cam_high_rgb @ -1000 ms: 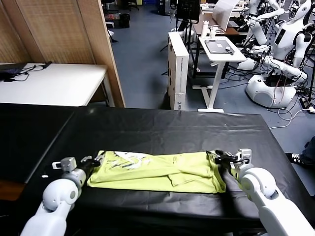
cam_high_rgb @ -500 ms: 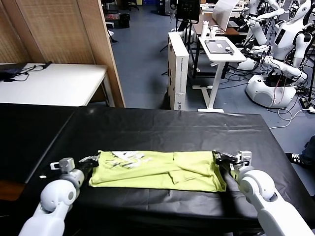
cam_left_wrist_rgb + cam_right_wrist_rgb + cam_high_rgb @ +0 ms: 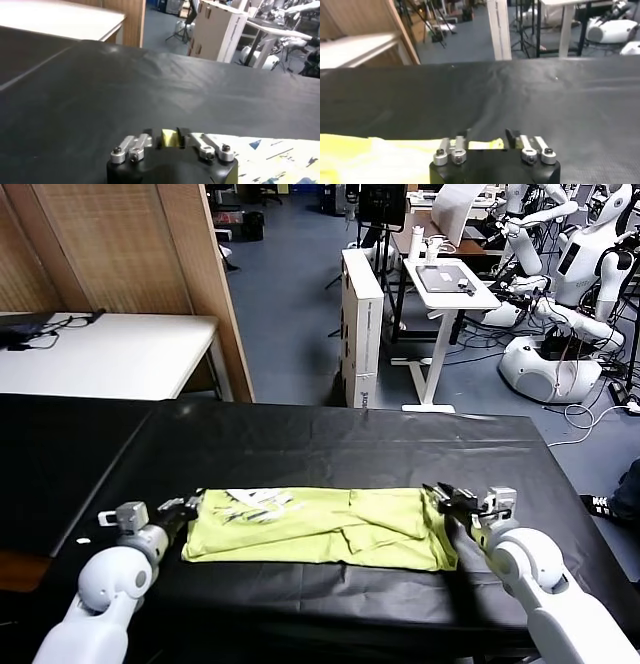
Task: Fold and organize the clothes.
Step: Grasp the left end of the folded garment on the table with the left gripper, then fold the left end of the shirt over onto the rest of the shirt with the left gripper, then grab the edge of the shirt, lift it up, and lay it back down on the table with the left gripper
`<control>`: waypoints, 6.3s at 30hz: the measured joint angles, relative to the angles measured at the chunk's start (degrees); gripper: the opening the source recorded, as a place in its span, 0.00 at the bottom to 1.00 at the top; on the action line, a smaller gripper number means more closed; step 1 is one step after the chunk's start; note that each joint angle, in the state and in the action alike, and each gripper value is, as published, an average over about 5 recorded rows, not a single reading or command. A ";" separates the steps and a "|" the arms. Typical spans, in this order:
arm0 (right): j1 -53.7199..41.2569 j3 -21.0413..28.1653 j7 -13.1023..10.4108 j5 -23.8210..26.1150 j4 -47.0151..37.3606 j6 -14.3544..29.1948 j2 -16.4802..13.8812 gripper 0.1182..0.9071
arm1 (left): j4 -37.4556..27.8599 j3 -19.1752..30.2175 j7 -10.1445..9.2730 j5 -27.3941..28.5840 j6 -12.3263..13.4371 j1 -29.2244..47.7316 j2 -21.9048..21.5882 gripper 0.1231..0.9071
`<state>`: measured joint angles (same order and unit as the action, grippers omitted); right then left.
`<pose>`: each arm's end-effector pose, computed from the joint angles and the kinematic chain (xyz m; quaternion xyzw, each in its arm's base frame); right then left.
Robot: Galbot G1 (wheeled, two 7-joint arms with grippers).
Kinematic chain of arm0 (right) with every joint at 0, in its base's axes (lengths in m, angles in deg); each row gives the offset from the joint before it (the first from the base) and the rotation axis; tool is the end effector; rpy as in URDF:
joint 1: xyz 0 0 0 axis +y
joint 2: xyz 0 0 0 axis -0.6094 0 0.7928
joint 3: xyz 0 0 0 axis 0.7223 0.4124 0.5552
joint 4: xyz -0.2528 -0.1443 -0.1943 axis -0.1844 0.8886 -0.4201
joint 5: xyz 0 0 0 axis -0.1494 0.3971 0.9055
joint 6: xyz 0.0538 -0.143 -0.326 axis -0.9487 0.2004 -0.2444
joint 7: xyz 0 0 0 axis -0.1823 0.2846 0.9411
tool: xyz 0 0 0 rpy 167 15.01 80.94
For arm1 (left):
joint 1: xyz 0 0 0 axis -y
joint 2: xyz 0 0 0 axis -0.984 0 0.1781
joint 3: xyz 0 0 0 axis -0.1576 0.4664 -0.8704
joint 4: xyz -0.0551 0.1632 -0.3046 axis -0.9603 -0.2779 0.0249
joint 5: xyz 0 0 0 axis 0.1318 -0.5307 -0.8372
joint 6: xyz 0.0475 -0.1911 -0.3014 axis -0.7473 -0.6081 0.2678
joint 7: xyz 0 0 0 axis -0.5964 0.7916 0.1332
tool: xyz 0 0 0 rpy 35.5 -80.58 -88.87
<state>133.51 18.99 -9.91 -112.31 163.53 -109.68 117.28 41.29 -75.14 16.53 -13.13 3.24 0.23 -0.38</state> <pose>0.3174 -0.1208 -0.2470 0.1301 -0.9667 -0.0692 0.2091 0.3048 0.1431 -0.2797 -0.0233 -0.9601 0.0751 0.2683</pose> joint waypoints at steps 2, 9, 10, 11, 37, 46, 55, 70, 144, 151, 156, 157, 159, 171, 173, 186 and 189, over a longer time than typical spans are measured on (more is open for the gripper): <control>1.30 -1.12 0.44 -0.92 1.62 1.50 -1.23 1.00 | 0.59 -0.59 -0.26 -2.40 -1.28 -0.66 -1.12 0.86; 6.77 -7.11 0.88 -2.42 6.37 5.18 -4.53 1.00 | 4.22 -4.13 -0.44 -15.80 -7.32 -4.70 -8.11 1.00; 7.63 -8.06 0.97 -2.47 6.95 5.42 -4.59 1.00 | 4.72 -4.77 -0.32 -17.79 -7.69 -5.31 -9.15 1.00; 8.42 -8.92 1.04 -2.48 7.48 5.58 -4.57 1.00 | 5.15 -5.37 -0.15 -19.50 -7.82 -5.86 -10.07 1.00; 14.19 -14.88 1.29 -1.94 10.62 6.49 -4.31 1.00 | 5.16 -6.17 4.07 -19.72 -7.79 -8.93 -9.42 1.00; 14.88 -15.44 1.16 -1.94 11.17 6.99 -4.42 1.00 | 4.62 -5.78 4.47 -19.48 -7.58 -9.32 -7.42 1.00; 15.13 -15.19 1.06 -1.56 11.60 7.03 -4.12 1.00 | 6.19 -4.91 4.86 -19.49 -7.56 -10.09 -5.52 0.98; 15.73 -15.01 0.98 -0.19 12.20 7.22 -3.39 1.00 | 4.80 -4.44 4.08 -19.49 -7.68 -9.32 -4.69 0.20; 30.42 -23.96 2.02 12.00 11.90 10.23 6.08 1.00 | 14.40 27.26 -6.49 -23.97 -6.72 8.46 0.93 0.06; 30.34 -23.97 2.03 11.99 11.84 10.19 5.99 1.00 | 12.52 28.32 -6.96 -23.67 -6.16 10.39 2.69 0.06; 30.02 -23.72 2.03 11.99 11.61 10.14 5.88 1.00 | 11.33 29.42 -7.01 -22.50 -6.07 10.79 4.03 0.06; 29.96 -23.69 2.04 11.99 11.60 10.13 5.88 1.00 | 11.11 29.63 -7.00 -22.23 -6.06 10.76 4.23 0.06; 29.85 -23.64 2.04 11.99 11.57 10.13 5.89 1.00 | 10.68 30.03 -6.99 -21.59 -6.01 10.70 4.48 0.06; 29.09 -20.70 4.01 14.78 11.02 11.68 4.94 1.00 | 9.26 30.64 -6.86 -19.04 -5.61 10.23 6.46 0.34; 28.71 -19.56 4.07 14.88 11.16 11.61 4.51 1.00 | 9.52 30.97 -6.92 -18.67 -5.69 9.92 6.96 0.49; 23.27 -9.81 6.80 17.33 13.47 10.55 -0.52 1.00 | 14.69 27.74 -8.33 -16.75 -4.96 7.26 6.06 1.00; 21.40 -5.94 7.84 17.99 13.66 10.37 -2.16 1.00 | 16.82 24.44 -8.62 -17.30 -3.55 6.05 3.78 1.00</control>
<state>154.91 13.05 -2.07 -94.32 177.18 -99.31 115.13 58.10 -50.71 7.91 -30.43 -0.32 6.28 3.40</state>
